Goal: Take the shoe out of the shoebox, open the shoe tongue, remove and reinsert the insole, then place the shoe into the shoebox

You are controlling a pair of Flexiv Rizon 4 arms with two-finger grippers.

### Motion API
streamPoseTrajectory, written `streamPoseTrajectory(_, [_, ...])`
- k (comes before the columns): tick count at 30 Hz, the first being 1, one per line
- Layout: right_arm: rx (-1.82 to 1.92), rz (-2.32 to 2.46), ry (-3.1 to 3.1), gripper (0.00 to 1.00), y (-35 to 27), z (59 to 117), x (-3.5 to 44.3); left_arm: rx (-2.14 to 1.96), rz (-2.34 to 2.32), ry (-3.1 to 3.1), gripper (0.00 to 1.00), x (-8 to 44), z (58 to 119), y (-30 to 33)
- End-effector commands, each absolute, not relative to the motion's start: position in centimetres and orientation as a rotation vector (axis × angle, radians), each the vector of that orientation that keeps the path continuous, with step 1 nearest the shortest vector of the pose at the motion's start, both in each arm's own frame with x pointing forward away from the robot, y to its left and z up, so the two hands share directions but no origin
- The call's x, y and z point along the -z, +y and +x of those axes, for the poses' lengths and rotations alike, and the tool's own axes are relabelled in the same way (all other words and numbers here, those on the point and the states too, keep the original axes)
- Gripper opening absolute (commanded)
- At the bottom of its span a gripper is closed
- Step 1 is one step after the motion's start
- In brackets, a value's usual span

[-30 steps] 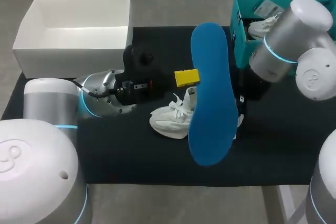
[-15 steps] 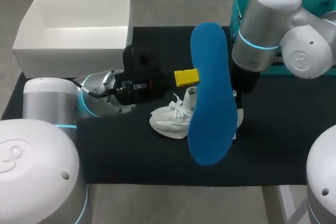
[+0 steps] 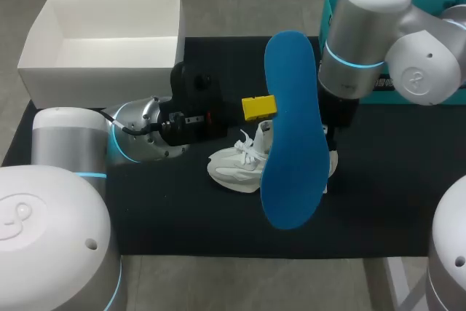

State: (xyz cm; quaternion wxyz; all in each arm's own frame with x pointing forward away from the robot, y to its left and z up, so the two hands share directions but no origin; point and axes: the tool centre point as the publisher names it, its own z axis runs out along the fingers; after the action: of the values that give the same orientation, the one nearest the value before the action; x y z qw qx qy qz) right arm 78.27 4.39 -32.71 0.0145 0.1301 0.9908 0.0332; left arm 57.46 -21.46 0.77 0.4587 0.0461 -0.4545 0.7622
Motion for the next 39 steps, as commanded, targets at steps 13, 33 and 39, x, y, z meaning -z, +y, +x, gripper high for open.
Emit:
streamPoseTrajectory(13, [-0.106, 0.405, 3.082, 1.0, 4.3, 78.1, 32.7, -1.879, 0.115, -1.118, 0.0, -0.8, 57.4, -21.5])
streamPoseTrajectory(33, [-0.074, 0.368, 3.051, 1.0, 5.3, 81.9, 31.8, -1.879, 0.115, -1.118, 0.0, -0.8, 57.4, -21.5])
streamPoseTrajectory(39, [-0.043, 0.329, 3.034, 1.0, 6.5, 84.3, 32.4, -1.879, 0.115, -1.118, 0.0, -0.8, 57.4, -21.5])
